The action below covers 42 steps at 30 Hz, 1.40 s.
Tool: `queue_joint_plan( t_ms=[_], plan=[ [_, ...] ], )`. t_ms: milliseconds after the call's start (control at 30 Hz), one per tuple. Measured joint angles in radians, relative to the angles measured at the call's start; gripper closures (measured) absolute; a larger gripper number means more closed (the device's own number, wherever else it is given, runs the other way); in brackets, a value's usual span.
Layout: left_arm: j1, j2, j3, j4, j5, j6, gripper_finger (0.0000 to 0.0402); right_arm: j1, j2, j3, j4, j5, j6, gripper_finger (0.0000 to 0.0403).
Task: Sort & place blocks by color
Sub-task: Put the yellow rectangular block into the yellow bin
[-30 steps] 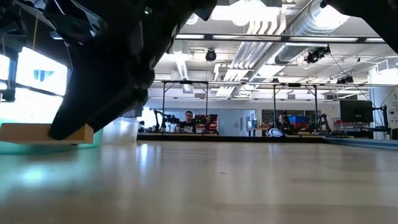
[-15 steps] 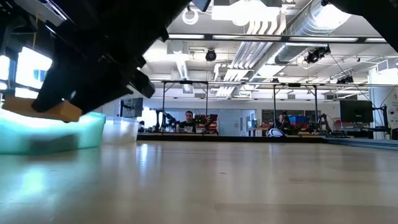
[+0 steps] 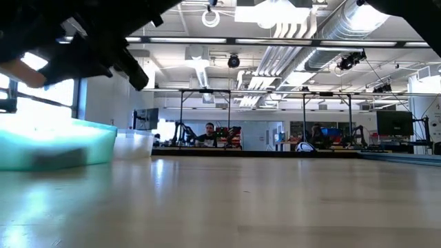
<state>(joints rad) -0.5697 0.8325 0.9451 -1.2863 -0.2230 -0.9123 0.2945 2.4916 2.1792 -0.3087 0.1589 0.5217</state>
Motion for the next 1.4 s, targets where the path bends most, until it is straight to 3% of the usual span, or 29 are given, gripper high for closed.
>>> queue_joint_plan(
  t_ms=[167, 467, 767, 1033, 1400],
  plan=[
    [0.0, -0.061, 0.0, 0.001, -0.041, -0.001, 0.0229, 0.001, 0.0, 0.0, 0.109, -0.014, -0.016, 0.0297],
    [0.0, -0.101, 0.0, 0.002, -0.085, 0.0, 0.0229, -0.003, 0.036, 0.002, 0.276, -0.118, -0.184, 0.0292],
    [0.0, -0.1, 0.0, 0.003, -0.085, 0.0, 0.0229, -0.031, 0.048, 0.001, 0.3, -0.113, -0.19, 0.0294],
    [0.0, -0.1, 0.0, 0.003, -0.08, -0.001, 0.0229, -0.043, 0.049, 0.001, 0.339, -0.198, -0.183, 0.0294],
    [0.0, -0.1, 0.0, 0.002, -0.077, -0.001, 0.0229, -0.039, 0.049, 0.001, 0.328, -0.179, -0.188, 0.0294]
  ],
)
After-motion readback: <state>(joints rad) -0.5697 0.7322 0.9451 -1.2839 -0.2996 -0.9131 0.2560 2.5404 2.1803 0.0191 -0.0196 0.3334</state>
